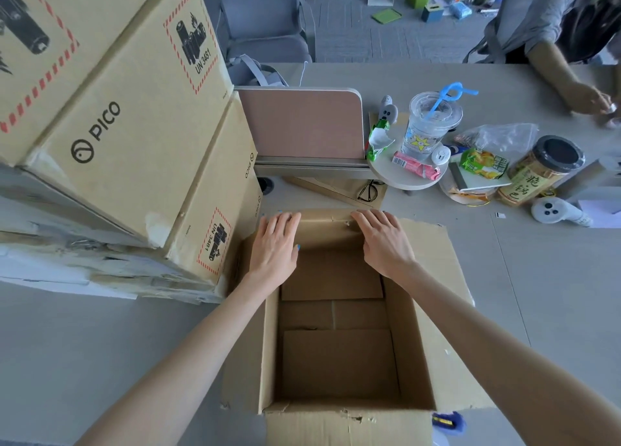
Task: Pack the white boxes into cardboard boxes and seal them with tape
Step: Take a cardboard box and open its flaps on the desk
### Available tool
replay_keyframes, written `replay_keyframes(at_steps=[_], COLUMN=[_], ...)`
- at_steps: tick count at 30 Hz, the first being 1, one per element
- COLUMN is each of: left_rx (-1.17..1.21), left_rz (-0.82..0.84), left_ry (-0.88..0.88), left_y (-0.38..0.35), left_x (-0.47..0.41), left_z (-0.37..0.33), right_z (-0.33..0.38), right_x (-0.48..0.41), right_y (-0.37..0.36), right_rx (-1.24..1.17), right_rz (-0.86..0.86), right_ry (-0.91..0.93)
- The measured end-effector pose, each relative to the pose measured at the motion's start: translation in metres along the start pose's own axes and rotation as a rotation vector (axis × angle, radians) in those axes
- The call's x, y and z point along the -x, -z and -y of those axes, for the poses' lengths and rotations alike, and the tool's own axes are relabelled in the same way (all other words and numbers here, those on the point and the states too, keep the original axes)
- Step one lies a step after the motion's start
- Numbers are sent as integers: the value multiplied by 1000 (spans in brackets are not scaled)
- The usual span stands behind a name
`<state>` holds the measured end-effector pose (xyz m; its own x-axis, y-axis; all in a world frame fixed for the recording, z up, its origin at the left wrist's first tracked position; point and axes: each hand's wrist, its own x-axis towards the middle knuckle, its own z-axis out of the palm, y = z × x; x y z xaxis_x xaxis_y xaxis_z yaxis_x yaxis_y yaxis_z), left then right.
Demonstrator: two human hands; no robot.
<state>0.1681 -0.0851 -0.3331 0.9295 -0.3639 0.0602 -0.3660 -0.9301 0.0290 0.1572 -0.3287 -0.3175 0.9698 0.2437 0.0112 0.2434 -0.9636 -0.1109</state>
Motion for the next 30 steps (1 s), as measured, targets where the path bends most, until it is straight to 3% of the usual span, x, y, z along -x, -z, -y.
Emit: replay_keyframes(at_steps=[7, 15, 30], left_rx=[11, -18, 55], left_rz=[49, -26, -105], left_ry=[-7, -17, 327], left_y=[27, 67, 115], left_x=[-6, 35, 261], left_z=[-1, -13, -10], right_z=[4, 39, 182], right_x=[-3, 34, 141], right_y=[33, 65, 63], right_rx=[-19, -20, -81], right_rz=[14, 6, 56], right_ry=[-9, 79, 382])
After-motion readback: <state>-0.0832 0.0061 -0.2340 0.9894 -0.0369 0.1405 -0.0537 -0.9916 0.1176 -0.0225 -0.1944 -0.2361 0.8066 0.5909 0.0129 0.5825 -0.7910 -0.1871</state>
